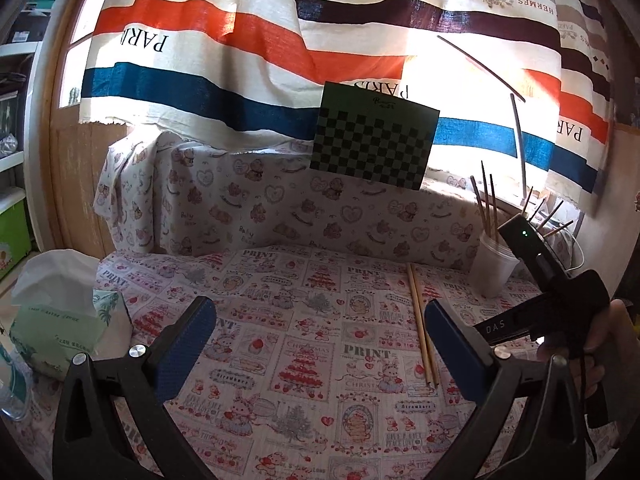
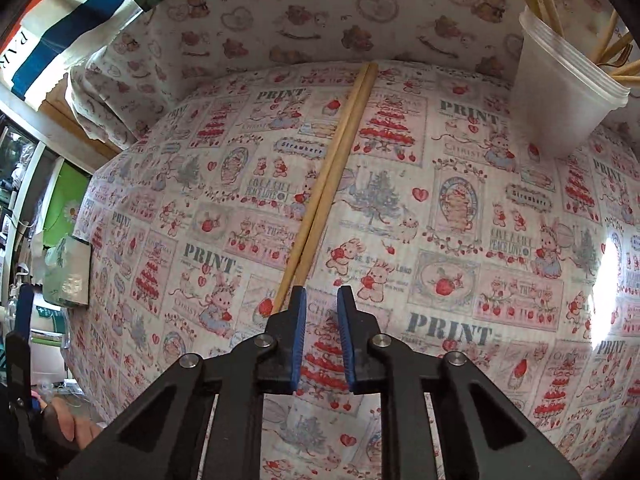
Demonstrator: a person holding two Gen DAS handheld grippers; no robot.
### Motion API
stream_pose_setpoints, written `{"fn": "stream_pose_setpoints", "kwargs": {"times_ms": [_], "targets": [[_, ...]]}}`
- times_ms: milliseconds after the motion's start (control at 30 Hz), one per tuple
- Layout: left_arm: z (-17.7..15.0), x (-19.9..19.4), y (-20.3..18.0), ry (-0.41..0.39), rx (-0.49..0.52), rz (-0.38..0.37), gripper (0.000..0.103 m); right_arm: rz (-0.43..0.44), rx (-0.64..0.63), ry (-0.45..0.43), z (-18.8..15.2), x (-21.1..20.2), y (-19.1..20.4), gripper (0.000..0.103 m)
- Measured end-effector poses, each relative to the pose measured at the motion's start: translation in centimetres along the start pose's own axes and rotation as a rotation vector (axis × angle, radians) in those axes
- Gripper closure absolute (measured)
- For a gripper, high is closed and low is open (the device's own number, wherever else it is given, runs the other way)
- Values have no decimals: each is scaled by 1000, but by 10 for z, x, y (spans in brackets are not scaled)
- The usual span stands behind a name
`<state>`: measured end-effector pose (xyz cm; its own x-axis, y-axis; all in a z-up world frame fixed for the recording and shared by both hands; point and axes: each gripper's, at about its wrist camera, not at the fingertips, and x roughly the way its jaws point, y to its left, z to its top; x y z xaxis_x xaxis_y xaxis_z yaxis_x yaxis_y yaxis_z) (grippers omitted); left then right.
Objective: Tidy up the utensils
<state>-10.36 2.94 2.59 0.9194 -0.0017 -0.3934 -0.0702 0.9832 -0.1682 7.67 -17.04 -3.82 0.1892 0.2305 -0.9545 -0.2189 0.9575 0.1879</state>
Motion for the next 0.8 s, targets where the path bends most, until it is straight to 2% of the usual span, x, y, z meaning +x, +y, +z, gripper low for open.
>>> {"fn": "stream_pose_setpoints", "kwargs": {"times_ms": [233, 367, 467, 533, 667, 800], "targets": [[-2, -11, -4, -36, 2, -6, 0, 10, -41, 117, -4, 17, 20, 86], [-9, -12, 0, -32, -26, -21, 0, -19, -13, 115, -5, 19, 23, 86], [-13, -8, 0, -10, -46, -25, 0, -87, -44, 70, -10, 18, 35, 86], [-15, -7, -2, -5, -36, -9, 0, -119, -72, 57, -11, 17, 40, 92], [-17, -10, -6, -8, -17, 7, 0, -171, -126, 35, -15, 18, 39, 97], [-18, -9, -6, 5, 15, 30, 0, -104, -87, 22, -27, 8, 17, 98]]}}
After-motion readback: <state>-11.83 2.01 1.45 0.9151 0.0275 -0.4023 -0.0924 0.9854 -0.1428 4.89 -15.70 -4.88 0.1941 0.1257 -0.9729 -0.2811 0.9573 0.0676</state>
